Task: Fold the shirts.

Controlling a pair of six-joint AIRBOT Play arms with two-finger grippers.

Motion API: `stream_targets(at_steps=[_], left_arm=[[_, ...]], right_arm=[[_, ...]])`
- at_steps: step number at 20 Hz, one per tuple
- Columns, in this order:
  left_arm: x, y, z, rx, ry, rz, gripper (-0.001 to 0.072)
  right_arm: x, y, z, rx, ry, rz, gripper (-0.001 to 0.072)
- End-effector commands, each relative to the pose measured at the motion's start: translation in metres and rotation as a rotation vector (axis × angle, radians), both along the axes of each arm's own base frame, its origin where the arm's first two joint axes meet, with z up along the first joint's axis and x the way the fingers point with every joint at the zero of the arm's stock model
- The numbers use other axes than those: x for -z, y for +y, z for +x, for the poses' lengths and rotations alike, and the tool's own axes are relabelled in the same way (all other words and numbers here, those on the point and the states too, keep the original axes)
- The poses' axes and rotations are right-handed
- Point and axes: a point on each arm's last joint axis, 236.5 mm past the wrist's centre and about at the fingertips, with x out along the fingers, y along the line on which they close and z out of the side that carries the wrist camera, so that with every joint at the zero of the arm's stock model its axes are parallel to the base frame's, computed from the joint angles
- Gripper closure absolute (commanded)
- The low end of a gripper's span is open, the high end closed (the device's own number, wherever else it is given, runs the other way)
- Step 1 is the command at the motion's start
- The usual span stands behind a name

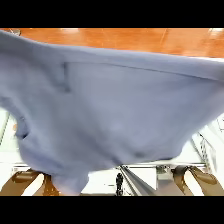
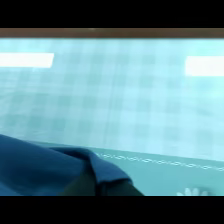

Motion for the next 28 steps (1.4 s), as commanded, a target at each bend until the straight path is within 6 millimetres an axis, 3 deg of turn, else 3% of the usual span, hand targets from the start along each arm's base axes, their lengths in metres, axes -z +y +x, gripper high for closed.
stream_targets(at_steps=[1,5,8,11,13,17,20,23,26,28], left_arm=[[0.079,-0.009,0.082,-0.025,0.134,-0.068,0.0686],[0.146,-0.021,0.155,-0.053,0.186,-0.145,0.0686],[0.179,-0.027,0.197,-0.133,0.184,-0.312,0.0686],[0.213,-0.035,0.217,-0.162,0.226,-0.393,0.0686],[0.240,-0.042,0.221,-0.166,0.280,-0.414,0.0686],[0.292,-0.063,0.218,-0.147,0.396,-0.398,0.0686],[0.307,-0.058,0.206,-0.147,0.478,-0.381,0.0686],[0.319,-0.039,0.174,-0.059,0.617,-0.271,0.0686],[0.352,-0.018,0.129,-0.019,0.837,-0.192,0.0686],[0.372,-0.014,0.116,-0.020,0.918,-0.181,0.0686]], right_arm=[[0.066,-0.010,0.082,-0.015,0.099,0.082,0.0687],[0.138,-0.004,0.183,-0.018,0.171,0.281,0.0687],[0.180,-0.004,0.260,0.060,0.107,0.337,0.0687],[0.214,-0.007,0.304,0.111,0.145,0.405,0.0687],[0.229,-0.008,0.320,0.110,0.178,0.420,0.0687],[0.259,-0.006,0.330,0.107,0.254,0.439,0.0687],[0.274,-0.014,0.317,0.085,0.316,0.407,0.0687],[0.286,-0.023,0.290,0.035,0.422,0.386,0.0687],[0.311,-0.044,0.261,0.025,0.545,0.260,0.0687],[0.327,-0.043,0.250,0.009,0.609,0.236,0.0687]])
